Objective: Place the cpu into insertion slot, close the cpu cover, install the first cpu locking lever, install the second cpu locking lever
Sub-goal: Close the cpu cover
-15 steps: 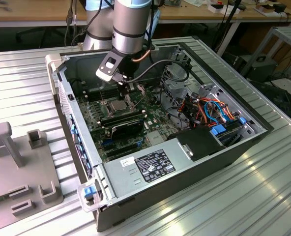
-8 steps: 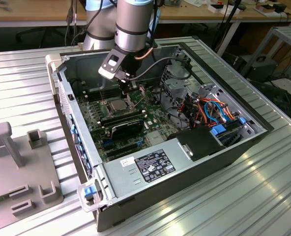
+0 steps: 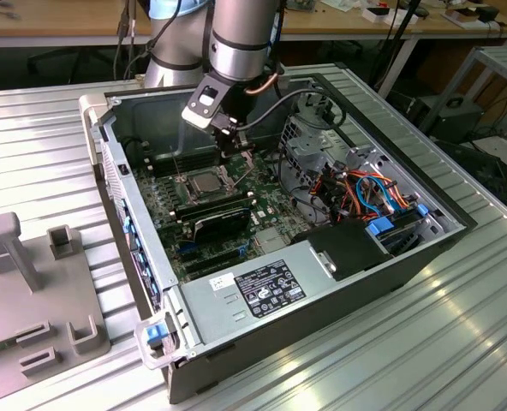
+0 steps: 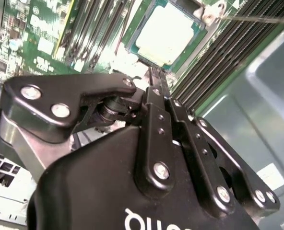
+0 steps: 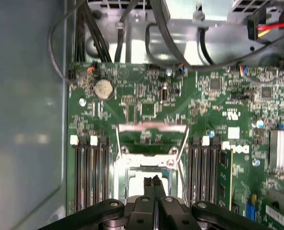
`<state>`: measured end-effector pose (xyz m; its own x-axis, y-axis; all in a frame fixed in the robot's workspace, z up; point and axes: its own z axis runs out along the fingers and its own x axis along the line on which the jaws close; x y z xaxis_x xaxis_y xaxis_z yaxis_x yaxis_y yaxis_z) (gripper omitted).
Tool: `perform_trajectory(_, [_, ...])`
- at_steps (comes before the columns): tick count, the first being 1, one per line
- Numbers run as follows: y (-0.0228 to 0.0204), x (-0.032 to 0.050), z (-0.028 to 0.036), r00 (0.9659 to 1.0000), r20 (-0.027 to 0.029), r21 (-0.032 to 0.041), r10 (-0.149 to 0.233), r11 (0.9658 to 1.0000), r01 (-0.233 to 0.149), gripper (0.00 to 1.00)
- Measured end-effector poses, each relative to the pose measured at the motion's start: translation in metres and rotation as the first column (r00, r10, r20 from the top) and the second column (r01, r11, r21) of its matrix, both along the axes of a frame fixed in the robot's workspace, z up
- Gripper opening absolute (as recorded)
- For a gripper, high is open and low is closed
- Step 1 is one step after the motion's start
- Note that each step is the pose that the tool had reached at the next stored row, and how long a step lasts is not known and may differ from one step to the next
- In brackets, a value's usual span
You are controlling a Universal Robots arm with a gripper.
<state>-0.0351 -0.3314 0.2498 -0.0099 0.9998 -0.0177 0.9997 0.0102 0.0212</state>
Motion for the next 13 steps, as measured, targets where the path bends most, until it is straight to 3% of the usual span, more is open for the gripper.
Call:
perform_trajectory(3, [0.0000, 0.0078, 0.0000, 1.0000, 0.0001, 0.0000, 0.000, 1.0000, 0.000, 0.11])
perform_trajectory(7, [0.0000, 0.0121, 0.0023, 1.0000, 0.0000, -0.0007, 0.000, 1.0000, 0.000, 0.11])
perform_trajectory(13, [0.0000, 0.0145, 0.0154, 1.0000, 0.0001, -0.0042, 0.000, 1.0000, 0.000, 0.11])
